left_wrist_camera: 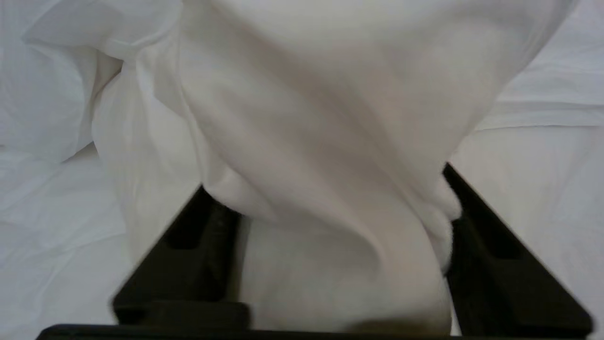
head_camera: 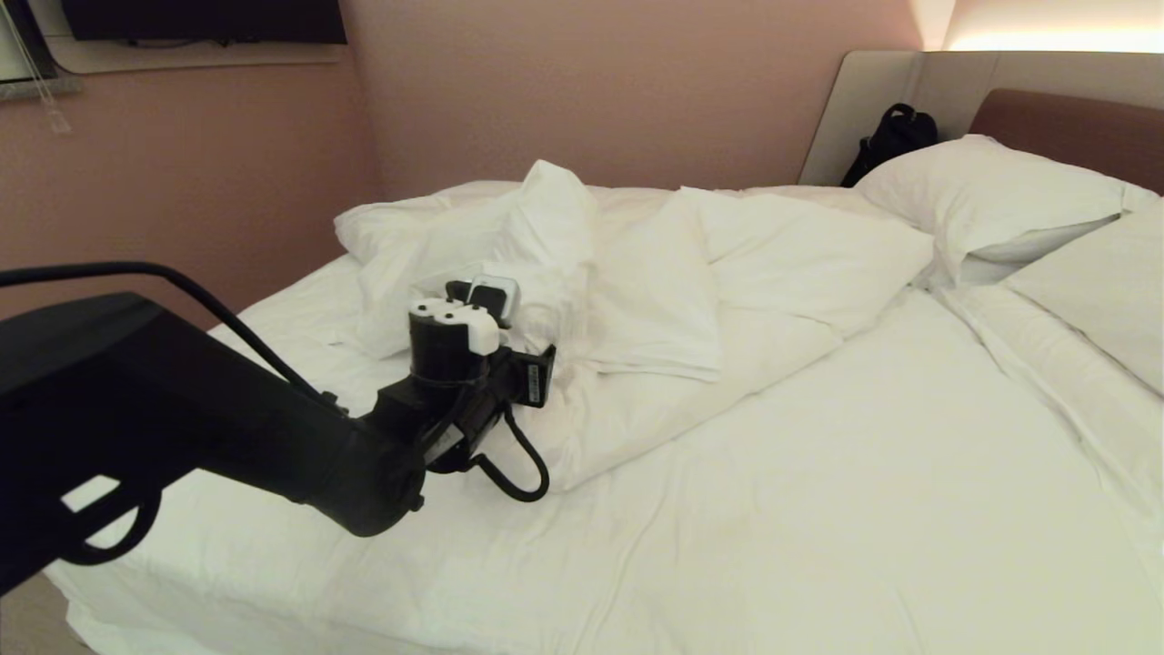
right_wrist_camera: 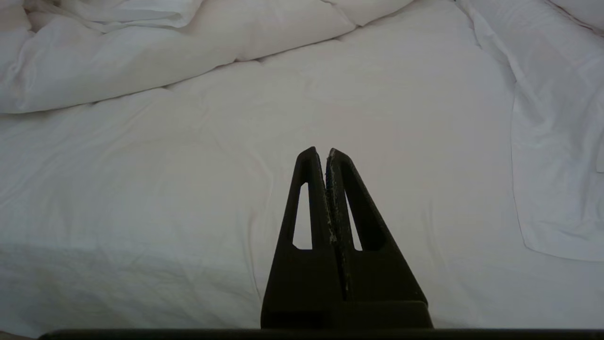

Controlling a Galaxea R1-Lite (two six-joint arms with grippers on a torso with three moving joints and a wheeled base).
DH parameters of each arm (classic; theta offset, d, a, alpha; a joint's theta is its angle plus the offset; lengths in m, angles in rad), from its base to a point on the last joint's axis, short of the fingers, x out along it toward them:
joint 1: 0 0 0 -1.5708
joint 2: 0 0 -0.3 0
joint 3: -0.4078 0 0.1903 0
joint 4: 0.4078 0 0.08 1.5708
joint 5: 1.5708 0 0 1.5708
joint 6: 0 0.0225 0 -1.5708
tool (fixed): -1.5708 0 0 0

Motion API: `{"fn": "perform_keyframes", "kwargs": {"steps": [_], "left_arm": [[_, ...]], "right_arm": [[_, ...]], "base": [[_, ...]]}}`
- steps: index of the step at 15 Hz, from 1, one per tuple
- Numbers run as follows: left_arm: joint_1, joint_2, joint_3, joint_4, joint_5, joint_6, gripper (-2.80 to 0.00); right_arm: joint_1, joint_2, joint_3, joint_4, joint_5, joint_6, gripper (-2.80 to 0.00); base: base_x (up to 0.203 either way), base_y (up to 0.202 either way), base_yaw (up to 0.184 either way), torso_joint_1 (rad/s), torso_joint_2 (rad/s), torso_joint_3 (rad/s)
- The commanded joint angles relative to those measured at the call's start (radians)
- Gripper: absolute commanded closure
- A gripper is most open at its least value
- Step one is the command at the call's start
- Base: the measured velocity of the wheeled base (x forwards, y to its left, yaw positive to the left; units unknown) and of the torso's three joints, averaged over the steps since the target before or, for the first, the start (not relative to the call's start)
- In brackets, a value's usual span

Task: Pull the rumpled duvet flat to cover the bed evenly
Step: Hold the folded corner of the quilt

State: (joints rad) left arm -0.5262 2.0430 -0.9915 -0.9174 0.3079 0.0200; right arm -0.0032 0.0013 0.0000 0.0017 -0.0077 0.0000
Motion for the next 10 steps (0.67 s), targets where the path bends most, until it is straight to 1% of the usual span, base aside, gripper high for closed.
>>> {"fn": "perform_keyframes", "kwargs": {"steps": [1, 10], "left_arm": [[0.0, -0.007, 0.002, -0.008, 0.002, 0.0, 0.0], [0.002, -0.016, 0.005, -0.002, 0.002, 0.0, 0.0]], "right_arm": [[0.0, 0.0, 0.0, 0.0, 0.0, -0.001, 0.0], [0.0, 0.0, 0.0, 0.0, 0.0, 0.0, 0.0]], "base": [[0.0, 0.0, 0.0, 0.0, 0.0, 0.0], [0.0, 0.0, 0.0, 0.0, 0.0, 0.0]]}}
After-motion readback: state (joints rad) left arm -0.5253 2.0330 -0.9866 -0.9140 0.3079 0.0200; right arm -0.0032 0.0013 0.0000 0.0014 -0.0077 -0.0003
